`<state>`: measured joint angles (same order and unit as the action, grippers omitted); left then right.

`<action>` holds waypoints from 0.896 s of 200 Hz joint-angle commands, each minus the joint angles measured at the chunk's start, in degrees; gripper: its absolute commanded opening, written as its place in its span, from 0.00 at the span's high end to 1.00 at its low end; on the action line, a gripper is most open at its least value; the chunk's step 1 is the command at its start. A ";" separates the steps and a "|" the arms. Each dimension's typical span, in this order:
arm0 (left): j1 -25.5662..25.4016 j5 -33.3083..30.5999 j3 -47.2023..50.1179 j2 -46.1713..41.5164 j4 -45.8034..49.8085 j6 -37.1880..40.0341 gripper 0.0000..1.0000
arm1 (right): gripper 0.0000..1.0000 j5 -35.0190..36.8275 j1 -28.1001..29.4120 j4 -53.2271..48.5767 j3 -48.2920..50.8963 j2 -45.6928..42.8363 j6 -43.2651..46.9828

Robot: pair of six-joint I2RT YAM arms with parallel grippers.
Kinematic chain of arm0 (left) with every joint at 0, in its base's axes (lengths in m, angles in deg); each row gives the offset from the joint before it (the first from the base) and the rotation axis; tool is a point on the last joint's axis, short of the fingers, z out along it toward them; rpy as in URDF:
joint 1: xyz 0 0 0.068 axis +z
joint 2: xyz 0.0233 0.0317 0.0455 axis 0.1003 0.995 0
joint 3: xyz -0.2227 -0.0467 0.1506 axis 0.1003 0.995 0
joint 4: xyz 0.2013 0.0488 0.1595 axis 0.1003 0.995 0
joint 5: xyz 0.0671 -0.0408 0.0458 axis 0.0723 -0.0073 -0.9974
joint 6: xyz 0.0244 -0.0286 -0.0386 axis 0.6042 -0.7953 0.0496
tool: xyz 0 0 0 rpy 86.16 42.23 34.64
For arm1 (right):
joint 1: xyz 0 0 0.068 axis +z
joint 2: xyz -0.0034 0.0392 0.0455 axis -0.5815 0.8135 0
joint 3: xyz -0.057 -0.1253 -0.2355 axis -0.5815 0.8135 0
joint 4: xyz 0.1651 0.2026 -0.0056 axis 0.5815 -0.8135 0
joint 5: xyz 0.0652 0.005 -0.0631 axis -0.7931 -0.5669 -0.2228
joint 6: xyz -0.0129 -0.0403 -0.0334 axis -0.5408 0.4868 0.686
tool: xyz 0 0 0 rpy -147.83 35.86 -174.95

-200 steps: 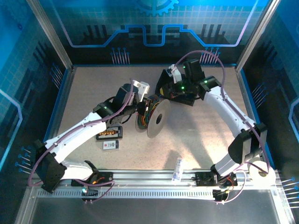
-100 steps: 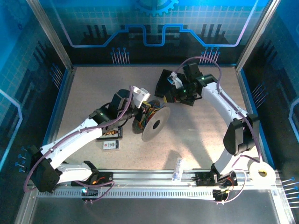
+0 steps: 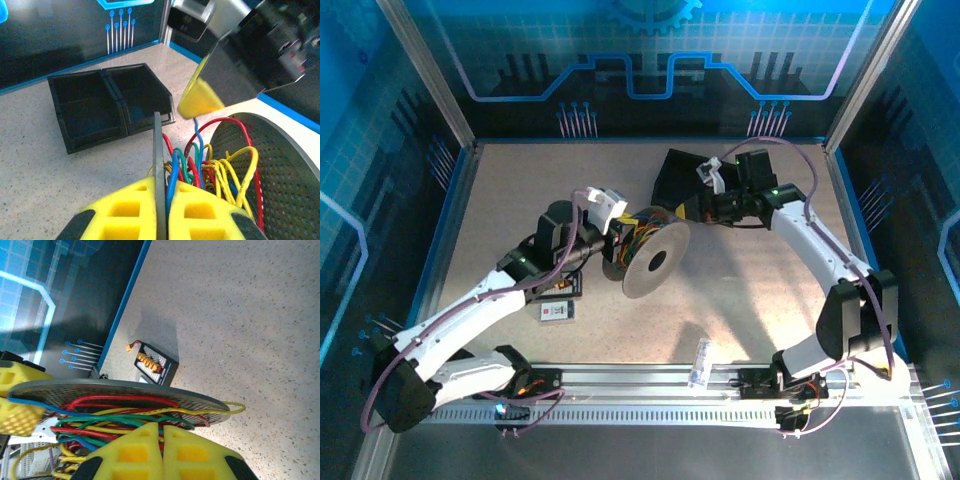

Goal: Wrap the cables

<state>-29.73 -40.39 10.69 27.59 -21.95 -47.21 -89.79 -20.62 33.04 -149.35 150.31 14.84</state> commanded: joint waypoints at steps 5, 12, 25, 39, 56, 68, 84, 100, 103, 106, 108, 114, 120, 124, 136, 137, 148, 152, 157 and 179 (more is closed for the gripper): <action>1.89 4.68 0.73 -4.21 -10.66 -3.67 1.00 | 1.00 9.24 -3.30 -2.15 3.05 6.78 3.62; 2.20 4.83 0.83 -4.10 -11.46 -4.23 1.00 | 1.00 9.90 -3.33 -3.47 2.64 7.63 4.14; 2.68 4.87 0.84 -3.71 -12.37 -4.88 1.00 | 1.00 9.63 -3.03 -3.43 2.52 6.45 4.02; 3.14 4.67 0.90 -3.24 -13.16 -5.48 1.00 | 1.00 9.84 -2.80 -3.31 1.87 3.56 3.30; 3.48 3.71 1.81 -3.22 -14.87 -6.39 1.00 | 1.00 8.09 -3.22 -3.00 0.93 0.75 1.75; 3.97 3.73 2.57 -3.38 -16.20 -7.02 1.00 | 1.00 5.87 -3.68 -1.51 1.55 -0.20 0.66; 4.40 3.75 3.57 -3.68 -17.55 -7.47 1.00 | 1.00 4.92 -4.21 -1.09 3.61 0.79 0.96; 4.50 3.62 4.58 -3.93 -19.09 -7.62 1.00 | 1.00 4.97 -4.84 -0.77 6.52 3.70 1.95; 4.54 3.65 4.70 -3.94 -19.42 -7.69 1.00 | 1.00 5.03 -4.90 -0.90 6.89 4.25 2.23; 4.55 3.65 4.79 -3.92 -19.64 -7.58 1.00 | 1.00 5.11 -4.92 -1.14 7.09 4.84 2.76; 4.55 3.71 4.87 -3.92 -19.81 -7.57 1.00 | 1.00 5.24 -4.92 -1.40 7.20 5.08 2.98; 4.55 4.03 5.01 -3.80 -20.21 -7.41 1.00 | 1.00 5.46 -4.92 -1.96 7.32 5.89 3.50; 4.55 4.57 5.10 -3.54 -20.70 -7.18 1.00 | 1.00 5.52 -4.79 -2.70 7.15 6.53 4.24; 4.58 4.96 5.10 -3.37 -20.92 -6.99 1.00 | 1.00 5.41 -4.69 -3.04 6.97 6.77 4.68; 4.56 6.43 5.09 -2.71 -21.71 -5.96 1.00 | 1.00 4.33 -4.48 -4.02 6.20 6.80 5.66; 4.55 6.62 5.08 -2.66 -21.81 -5.88 1.00 | 1.00 4.16 -4.43 -4.10 6.07 6.71 5.79; 4.55 8.32 4.95 -2.20 -21.92 -4.92 1.00 | 1.00 2.50 -4.13 -5.68 4.81 6.72 7.41; 4.55 9.05 4.77 -2.13 -21.67 -4.55 1.00 | 1.00 1.56 -4.00 -6.41 4.30 6.71 8.38; 4.69 9.97 4.49 -2.07 -21.26 -4.09 1.00 | 1.00 0.53 -3.83 -7.05 3.67 6.65 9.11; 6.41 14.14 3.24 -2.11 -20.17 -4.82 1.00 | 1.00 -3.66 -2.89 -8.23 3.32 6.12 11.39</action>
<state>-26.21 -32.39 18.71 28.51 -30.26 -51.56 -95.49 -22.17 29.92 -145.37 155.97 20.48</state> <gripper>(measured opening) 0.089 0.060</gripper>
